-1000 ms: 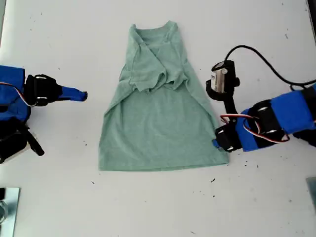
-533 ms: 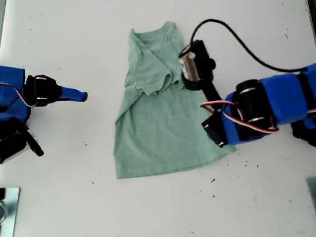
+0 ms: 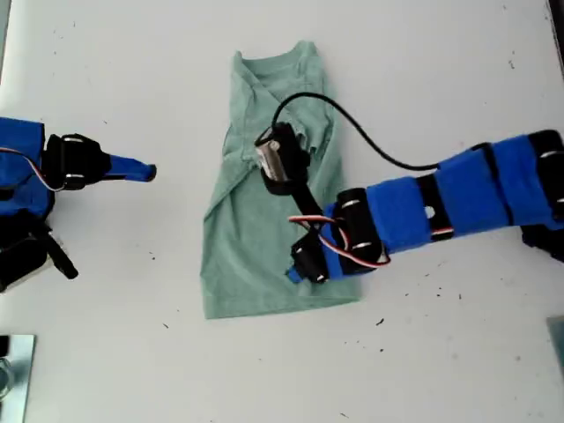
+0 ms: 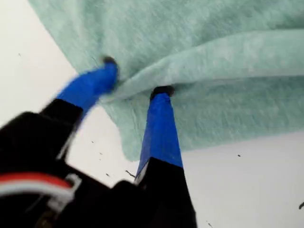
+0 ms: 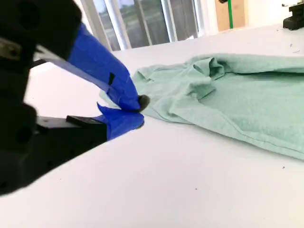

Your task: Fold t shirt

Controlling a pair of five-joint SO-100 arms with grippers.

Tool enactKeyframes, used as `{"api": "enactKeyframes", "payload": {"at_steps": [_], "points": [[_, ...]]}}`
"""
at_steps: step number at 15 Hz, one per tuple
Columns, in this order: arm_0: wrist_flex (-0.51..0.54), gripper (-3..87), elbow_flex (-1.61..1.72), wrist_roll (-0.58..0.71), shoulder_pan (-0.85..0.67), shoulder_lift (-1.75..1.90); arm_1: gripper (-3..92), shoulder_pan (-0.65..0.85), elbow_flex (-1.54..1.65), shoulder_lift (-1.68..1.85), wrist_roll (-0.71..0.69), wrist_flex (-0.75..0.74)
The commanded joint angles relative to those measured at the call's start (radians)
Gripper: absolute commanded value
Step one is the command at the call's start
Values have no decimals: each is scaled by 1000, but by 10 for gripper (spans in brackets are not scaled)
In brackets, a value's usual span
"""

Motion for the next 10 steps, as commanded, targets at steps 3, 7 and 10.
{"api": "enactKeyframes", "payload": {"at_steps": [3,7,10], "points": [[5,-3,12,9,14,6,323,-6,-57,339,-21,206],[6,-3,12,9,11,8,159,181,896,1123,-87,55],[6,-3,12,8,8,8,25,275,1611,1640,-61,-149]]}}
